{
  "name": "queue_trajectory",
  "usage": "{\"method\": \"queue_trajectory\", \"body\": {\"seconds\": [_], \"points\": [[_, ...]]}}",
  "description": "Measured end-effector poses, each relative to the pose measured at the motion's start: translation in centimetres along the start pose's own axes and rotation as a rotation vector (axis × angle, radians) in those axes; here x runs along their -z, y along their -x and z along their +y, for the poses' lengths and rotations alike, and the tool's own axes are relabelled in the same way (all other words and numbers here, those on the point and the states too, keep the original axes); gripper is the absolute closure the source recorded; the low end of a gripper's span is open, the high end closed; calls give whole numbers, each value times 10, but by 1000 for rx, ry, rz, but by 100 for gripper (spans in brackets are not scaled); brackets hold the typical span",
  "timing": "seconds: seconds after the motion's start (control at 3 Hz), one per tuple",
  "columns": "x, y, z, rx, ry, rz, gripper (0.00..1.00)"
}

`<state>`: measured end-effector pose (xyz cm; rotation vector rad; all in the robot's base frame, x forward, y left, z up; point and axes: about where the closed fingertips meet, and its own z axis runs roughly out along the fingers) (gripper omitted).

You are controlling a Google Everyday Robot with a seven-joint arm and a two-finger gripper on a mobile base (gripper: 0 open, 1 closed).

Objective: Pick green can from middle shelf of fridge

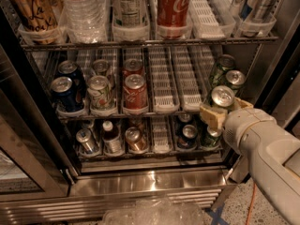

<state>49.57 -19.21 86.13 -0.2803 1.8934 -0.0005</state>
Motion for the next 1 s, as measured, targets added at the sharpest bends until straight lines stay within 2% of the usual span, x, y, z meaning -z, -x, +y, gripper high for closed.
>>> {"method": "queue_trajectory", "body": {"seconds": [0.33,0.67,1.0], "points": [[0,-18,19,-8,68,-9,100],[-8,-37,37,10,143,-23,100],[-8,-35,39,21,147,-28,100]]}}
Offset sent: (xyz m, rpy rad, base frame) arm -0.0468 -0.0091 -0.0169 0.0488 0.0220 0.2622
